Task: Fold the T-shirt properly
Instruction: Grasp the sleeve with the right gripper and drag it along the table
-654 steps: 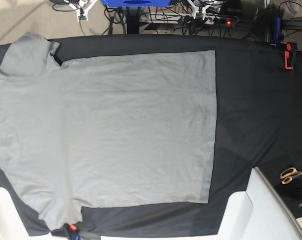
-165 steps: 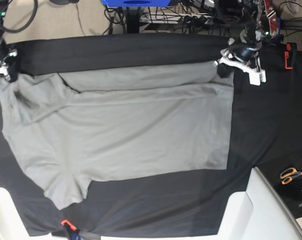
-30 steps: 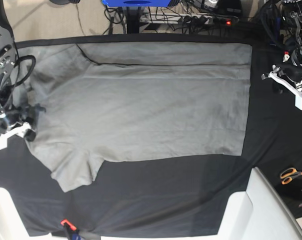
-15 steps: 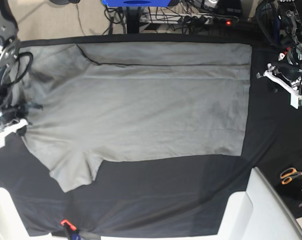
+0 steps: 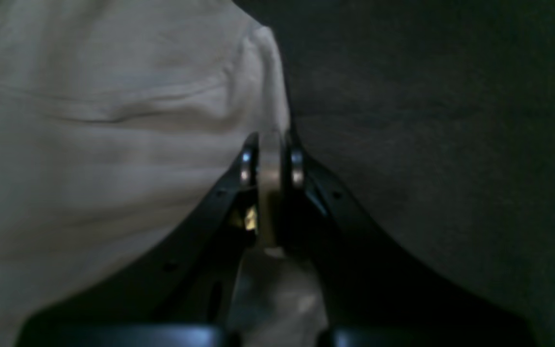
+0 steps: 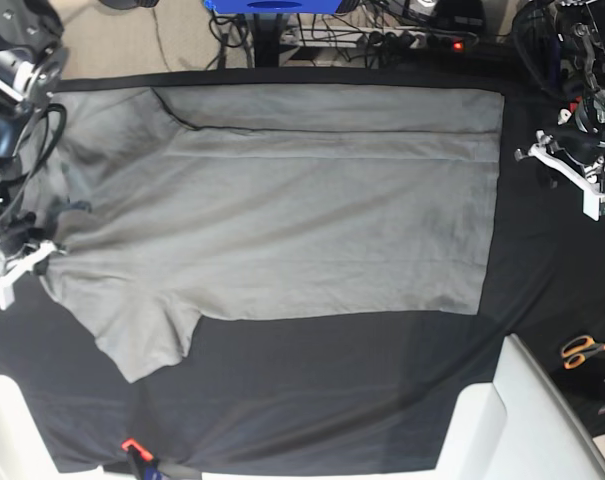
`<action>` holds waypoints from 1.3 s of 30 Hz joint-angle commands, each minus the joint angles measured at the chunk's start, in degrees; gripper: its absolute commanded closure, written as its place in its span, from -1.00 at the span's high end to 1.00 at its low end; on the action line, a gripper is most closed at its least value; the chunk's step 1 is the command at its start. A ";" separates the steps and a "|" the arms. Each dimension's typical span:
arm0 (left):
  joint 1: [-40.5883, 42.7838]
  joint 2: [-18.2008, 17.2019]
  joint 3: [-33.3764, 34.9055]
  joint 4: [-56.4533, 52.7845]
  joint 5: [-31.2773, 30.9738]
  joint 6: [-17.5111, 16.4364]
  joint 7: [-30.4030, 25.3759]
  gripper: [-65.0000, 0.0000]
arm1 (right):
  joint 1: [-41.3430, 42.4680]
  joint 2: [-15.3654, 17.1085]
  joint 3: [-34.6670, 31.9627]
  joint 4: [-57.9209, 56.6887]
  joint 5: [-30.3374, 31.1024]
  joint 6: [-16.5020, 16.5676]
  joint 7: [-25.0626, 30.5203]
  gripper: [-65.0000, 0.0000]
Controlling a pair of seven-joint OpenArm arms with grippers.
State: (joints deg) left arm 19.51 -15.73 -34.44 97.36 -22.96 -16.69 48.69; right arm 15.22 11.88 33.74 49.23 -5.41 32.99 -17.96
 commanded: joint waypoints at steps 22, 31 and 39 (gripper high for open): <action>-0.21 -1.02 -0.33 0.88 -0.38 -0.06 -1.08 -0.50 | -11.49 -7.26 0.07 28.35 0.97 3.27 -12.95 -1.00; -0.21 -1.02 -0.33 0.88 -0.47 -0.06 -1.08 -0.50 | -15.27 -10.43 0.15 33.54 0.88 4.68 -17.60 -1.00; -0.21 -1.02 -0.33 0.79 -0.29 -0.06 -1.08 -0.50 | -19.58 -11.31 0.15 37.05 0.88 4.68 -17.69 -1.00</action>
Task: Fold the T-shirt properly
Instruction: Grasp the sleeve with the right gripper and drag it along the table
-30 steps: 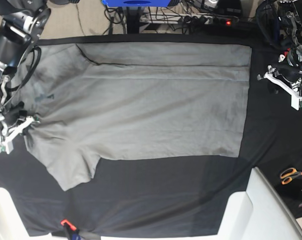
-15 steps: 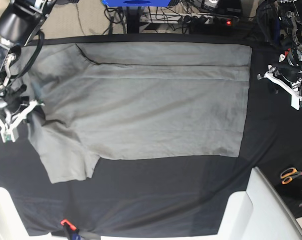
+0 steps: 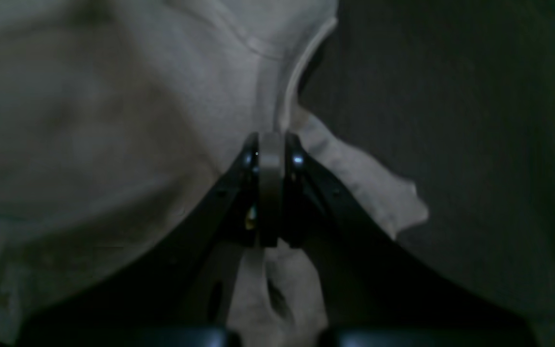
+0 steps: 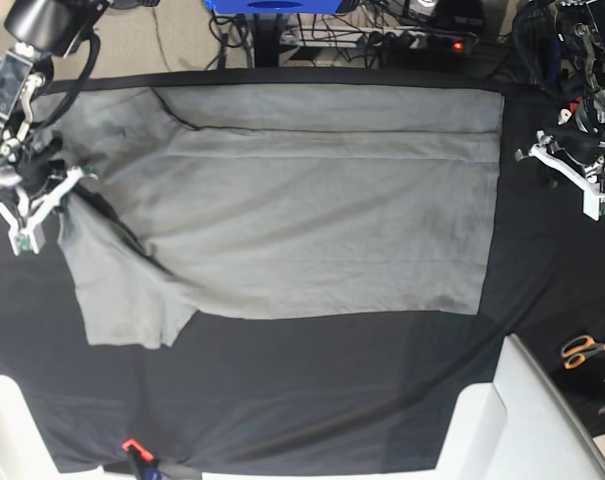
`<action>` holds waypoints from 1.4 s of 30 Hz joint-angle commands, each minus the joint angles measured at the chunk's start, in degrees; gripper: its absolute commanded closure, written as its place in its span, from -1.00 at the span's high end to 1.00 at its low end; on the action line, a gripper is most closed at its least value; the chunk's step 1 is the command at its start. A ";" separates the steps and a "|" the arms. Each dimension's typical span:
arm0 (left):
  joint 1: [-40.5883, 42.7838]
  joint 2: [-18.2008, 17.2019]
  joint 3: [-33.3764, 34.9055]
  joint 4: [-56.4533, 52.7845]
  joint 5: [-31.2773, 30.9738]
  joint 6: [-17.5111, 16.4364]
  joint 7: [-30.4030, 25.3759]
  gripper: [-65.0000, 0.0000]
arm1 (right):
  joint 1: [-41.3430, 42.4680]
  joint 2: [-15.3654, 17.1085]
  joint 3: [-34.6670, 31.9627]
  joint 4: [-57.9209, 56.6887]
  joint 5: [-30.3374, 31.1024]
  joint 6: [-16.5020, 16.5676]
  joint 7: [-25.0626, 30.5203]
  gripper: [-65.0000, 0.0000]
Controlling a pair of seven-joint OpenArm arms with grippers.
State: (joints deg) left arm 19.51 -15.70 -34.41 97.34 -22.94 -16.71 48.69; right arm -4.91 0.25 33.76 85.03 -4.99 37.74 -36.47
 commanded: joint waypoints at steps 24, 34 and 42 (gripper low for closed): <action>-0.03 -0.96 -0.62 0.81 -0.31 -0.04 -1.08 -0.50 | 21.83 5.68 0.40 -19.58 2.58 -0.51 2.14 0.41; 0.23 -1.22 -0.80 0.81 -0.31 -0.04 -1.08 -0.50 | 37.74 18.61 0.57 -67.85 2.66 -7.19 30.89 0.42; -0.21 -1.13 -0.71 0.81 -0.31 -0.04 -1.08 -0.50 | 39.32 18.17 0.22 -74.88 2.58 -7.45 34.58 0.42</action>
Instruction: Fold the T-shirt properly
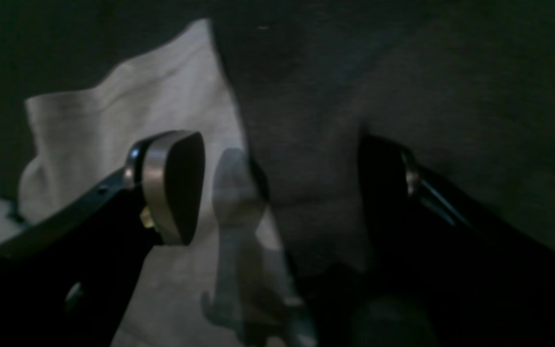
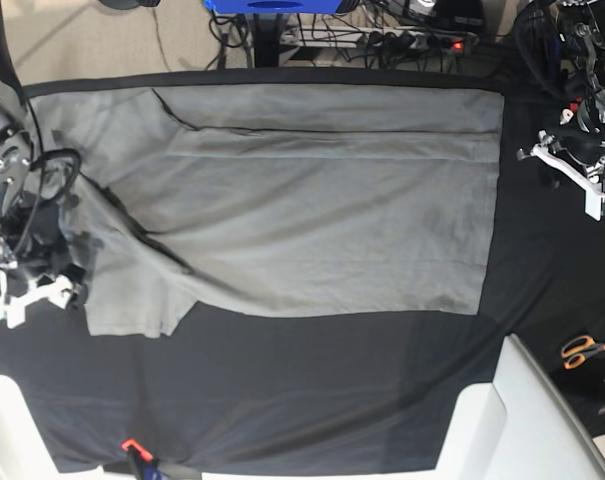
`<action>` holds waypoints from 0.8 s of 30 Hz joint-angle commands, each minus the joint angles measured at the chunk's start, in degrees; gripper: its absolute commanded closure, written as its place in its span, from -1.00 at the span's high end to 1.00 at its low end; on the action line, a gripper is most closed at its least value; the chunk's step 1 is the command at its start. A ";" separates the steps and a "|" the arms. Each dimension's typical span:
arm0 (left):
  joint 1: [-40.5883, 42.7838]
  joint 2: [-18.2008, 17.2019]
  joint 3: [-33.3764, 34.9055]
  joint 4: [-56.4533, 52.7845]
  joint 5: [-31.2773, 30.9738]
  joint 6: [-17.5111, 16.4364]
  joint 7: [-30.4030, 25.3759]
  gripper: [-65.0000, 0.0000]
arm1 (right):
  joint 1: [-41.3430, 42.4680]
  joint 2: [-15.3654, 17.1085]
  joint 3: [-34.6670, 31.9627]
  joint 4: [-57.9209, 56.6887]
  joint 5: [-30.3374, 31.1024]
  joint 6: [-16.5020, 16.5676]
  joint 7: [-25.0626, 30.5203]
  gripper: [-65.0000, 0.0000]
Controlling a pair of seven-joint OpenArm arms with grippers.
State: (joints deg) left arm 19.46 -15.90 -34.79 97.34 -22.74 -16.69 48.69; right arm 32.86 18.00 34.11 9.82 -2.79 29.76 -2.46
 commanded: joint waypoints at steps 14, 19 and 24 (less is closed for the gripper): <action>-0.25 -0.93 -0.42 0.81 -0.51 -0.06 -1.08 -0.50 | 1.73 -3.10 -0.39 0.68 0.02 0.88 0.57 -0.07; -0.25 -0.93 -0.34 0.73 -0.51 -0.06 -1.08 -0.50 | 1.73 -3.10 -0.39 0.68 0.02 0.62 0.57 -0.36; -3.33 -0.85 -0.42 -2.70 -0.51 -0.06 -1.08 -0.50 | 1.73 -3.01 -0.39 0.68 -2.97 0.53 0.57 -1.00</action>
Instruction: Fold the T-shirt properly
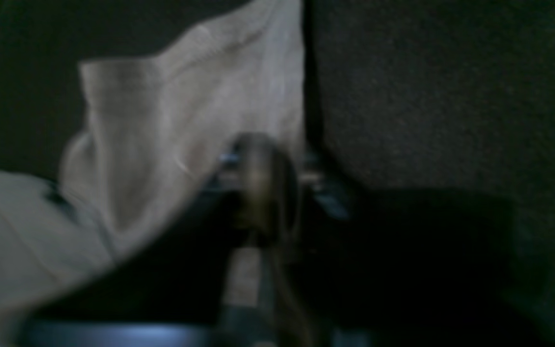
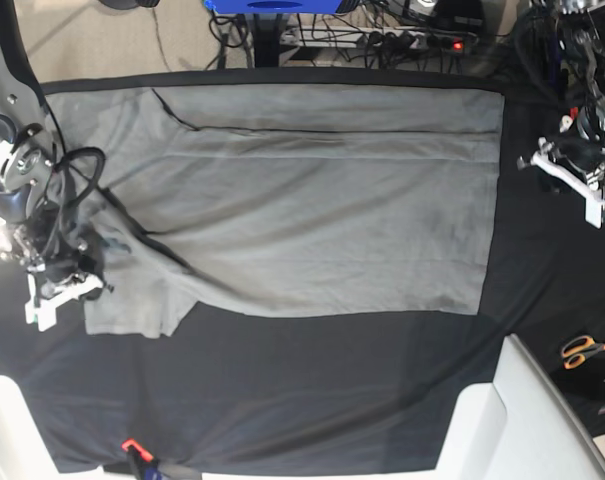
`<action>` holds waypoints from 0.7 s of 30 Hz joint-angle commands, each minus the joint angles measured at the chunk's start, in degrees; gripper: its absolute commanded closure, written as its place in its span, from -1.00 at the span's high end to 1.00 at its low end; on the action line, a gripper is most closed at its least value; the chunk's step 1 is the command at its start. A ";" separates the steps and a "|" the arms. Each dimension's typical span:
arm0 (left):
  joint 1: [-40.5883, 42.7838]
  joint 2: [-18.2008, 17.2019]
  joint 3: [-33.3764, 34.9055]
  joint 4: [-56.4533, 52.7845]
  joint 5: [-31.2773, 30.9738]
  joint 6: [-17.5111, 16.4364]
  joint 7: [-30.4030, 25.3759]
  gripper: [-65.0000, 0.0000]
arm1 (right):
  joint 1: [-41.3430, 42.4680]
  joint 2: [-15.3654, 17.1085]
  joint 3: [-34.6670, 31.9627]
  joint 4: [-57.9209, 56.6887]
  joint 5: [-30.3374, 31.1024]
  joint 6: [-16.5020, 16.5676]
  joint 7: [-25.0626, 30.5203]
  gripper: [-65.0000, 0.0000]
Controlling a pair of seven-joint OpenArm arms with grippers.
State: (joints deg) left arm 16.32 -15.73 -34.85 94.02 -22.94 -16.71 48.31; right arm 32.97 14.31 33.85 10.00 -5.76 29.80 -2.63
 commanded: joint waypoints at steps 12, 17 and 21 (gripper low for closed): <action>-25.59 -2.78 4.92 -26.46 -0.23 -0.04 -0.80 -0.48 | 1.62 0.42 -0.04 2.44 -3.08 0.48 0.74 -1.00; -33.50 -3.83 11.60 -40.17 -0.23 0.14 -5.02 -0.47 | 1.53 0.60 -0.04 2.53 -3.08 0.92 0.74 -1.00; -35.88 -5.07 13.00 -49.84 -0.23 0.23 -13.72 -0.39 | 1.45 0.95 -0.04 2.53 -3.08 0.92 0.66 -1.00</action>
State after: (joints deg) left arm -18.61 -19.49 -21.56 43.18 -22.76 -16.47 35.33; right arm 32.82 14.39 33.85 11.66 -9.45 30.39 -3.01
